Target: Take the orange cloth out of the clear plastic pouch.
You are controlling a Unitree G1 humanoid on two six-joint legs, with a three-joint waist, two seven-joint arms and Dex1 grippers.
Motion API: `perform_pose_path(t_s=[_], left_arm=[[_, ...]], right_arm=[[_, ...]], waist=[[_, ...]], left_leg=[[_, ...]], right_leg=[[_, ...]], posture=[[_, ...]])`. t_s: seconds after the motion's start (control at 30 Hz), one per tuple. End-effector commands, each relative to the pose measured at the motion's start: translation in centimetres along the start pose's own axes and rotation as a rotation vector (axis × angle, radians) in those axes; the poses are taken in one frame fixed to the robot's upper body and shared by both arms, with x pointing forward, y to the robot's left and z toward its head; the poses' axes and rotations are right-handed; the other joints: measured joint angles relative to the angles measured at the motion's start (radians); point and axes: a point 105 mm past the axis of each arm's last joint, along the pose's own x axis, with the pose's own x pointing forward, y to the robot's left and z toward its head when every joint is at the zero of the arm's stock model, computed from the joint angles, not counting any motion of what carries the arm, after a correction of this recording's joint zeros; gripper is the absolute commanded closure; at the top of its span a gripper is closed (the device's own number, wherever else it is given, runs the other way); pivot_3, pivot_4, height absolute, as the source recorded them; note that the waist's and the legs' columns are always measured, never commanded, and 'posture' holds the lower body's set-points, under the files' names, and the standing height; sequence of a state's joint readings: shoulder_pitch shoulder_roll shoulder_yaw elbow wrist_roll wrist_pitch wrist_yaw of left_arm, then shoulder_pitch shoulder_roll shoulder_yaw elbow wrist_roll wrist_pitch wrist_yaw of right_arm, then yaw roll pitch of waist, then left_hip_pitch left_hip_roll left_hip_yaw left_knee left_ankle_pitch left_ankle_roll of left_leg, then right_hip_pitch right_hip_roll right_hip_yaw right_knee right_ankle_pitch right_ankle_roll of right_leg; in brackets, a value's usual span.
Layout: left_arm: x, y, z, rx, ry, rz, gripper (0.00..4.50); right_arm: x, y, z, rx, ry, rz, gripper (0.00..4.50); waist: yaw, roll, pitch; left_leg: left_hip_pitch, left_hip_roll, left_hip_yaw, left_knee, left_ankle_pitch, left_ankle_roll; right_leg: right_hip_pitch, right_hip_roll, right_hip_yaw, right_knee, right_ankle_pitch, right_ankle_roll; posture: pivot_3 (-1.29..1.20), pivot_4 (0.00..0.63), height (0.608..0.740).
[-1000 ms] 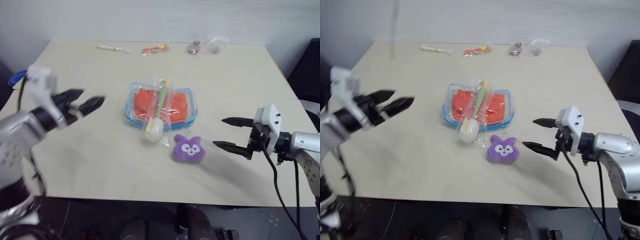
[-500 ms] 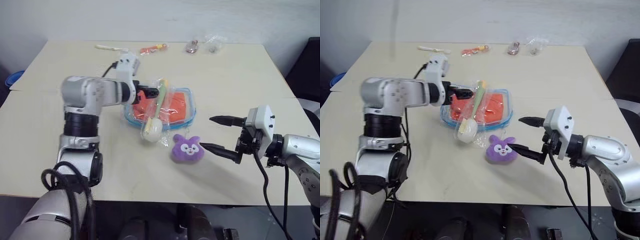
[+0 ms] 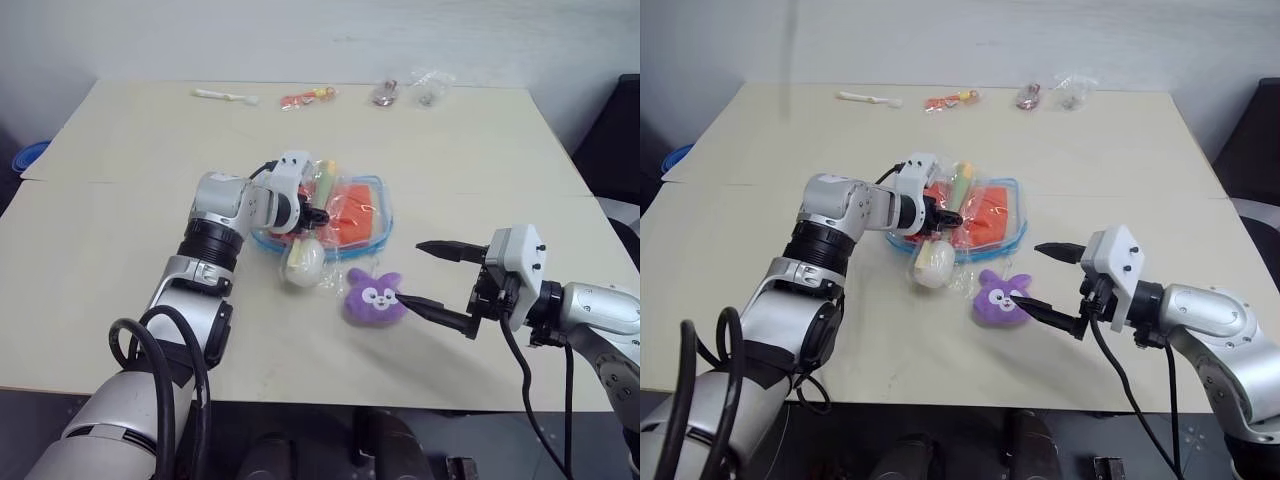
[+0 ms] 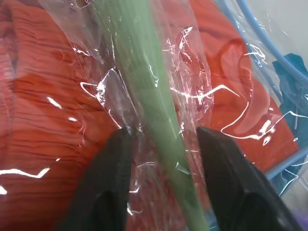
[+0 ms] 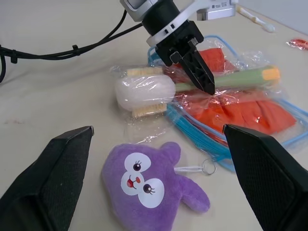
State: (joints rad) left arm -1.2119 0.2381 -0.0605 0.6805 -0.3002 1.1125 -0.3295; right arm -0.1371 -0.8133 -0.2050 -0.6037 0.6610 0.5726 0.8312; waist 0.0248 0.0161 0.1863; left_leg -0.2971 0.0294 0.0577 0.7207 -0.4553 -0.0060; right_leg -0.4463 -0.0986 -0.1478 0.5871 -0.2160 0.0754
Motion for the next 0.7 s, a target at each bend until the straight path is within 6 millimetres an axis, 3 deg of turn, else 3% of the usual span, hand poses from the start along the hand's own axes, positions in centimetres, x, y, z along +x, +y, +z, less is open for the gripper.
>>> perform_pose_path(t_s=[0.03,0.1,0.2,0.27,0.37,0.43,0.5,0.57,0.7], left_arm=[[-0.9,-0.7,1.9,0.027,-0.056,-0.011,3.57],[-1.6,-0.5,2.4,0.008,-0.073,-0.004,4.08],[-3.6,0.1,3.6,-0.038,-0.12,0.006,4.1],[-8.1,3.1,5.1,-0.105,-0.229,0.096,4.1],[-13.5,7.0,5.0,-0.207,-0.33,0.237,4.1],[-17.6,10.5,3.4,-0.264,-0.373,0.389,4.1],[-22.5,14.6,-0.3,-0.342,-0.376,0.571,4.1],[-25.9,17.4,-3.8,-0.394,-0.347,0.717,4.1],[-30.0,20.7,-9.6,-0.488,-0.292,0.868,4.1]], right_arm=[[-0.3,0.1,1.2,-0.036,-0.037,-0.011,0.0],[-0.2,0.0,1.3,-0.039,-0.04,-0.011,0.0],[0.0,-0.1,1.4,-0.044,-0.045,-0.003,0.0],[0.7,-0.1,1.6,-0.044,-0.059,0.034,0.0],[1.5,-0.1,1.8,-0.051,-0.069,0.087,0.0],[2.1,-0.2,2.0,-0.058,-0.077,0.125,0.0],[2.7,-0.2,2.4,-0.065,-0.089,0.17,0.0],[3.1,-0.3,2.7,-0.068,-0.099,0.207,0.0],[3.8,-0.1,3.0,-0.069,-0.11,0.279,0.0]], waist=[[0.0,0.0,0.0],[-0.001,0.0,0.0],[-0.002,-0.001,0.0],[-0.012,-0.003,0.002],[-0.039,-0.005,0.003],[-0.048,-0.005,0.003],[-0.054,-0.005,0.003],[-0.056,-0.005,0.004],[-0.034,-0.009,0.004]], left_leg=[[0.0,0.0,0.0,0.0,0.0,0.0],[0.0,0.0,0.0,0.0,0.0,0.0],[0.0,0.0,0.0,0.0,0.0,0.0],[0.0,0.0,0.0,0.0,0.0,0.0],[0.0,0.002,0.001,-0.001,0.001,-0.001],[0.003,0.001,0.001,-0.004,0.001,-0.001],[0.009,0.001,0.002,-0.004,0.001,-0.001],[0.014,0.0,0.006,-0.007,0.001,-0.001],[0.011,0.001,0.004,-0.005,0.001,-0.002]], right_leg=[[0.0,0.0,0.0,0.0,0.0,0.0],[0.0,0.0,0.0,0.0,0.0,0.0],[0.0,0.0,0.0,0.0,0.0,0.0],[0.0,0.0,0.001,0.0,0.0,0.0],[-0.003,0.002,0.003,0.002,0.0,0.0],[-0.004,0.002,0.004,0.003,0.0,-0.001],[-0.004,0.002,0.006,0.004,0.0,-0.001],[-0.004,0.002,0.01,0.004,0.0,-0.001],[-0.005,0.003,0.01,0.004,-0.001,-0.001]], posture=[[0.0,0.15,0.74],[0.0,0.15,0.74],[0.0,0.15,0.74],[0.0,0.15,0.74],[0.0,0.15,0.74],[0.0,0.15,0.74],[0.0,0.15,0.74],[0.0,0.15,0.74],[0.0,0.15,0.74]])
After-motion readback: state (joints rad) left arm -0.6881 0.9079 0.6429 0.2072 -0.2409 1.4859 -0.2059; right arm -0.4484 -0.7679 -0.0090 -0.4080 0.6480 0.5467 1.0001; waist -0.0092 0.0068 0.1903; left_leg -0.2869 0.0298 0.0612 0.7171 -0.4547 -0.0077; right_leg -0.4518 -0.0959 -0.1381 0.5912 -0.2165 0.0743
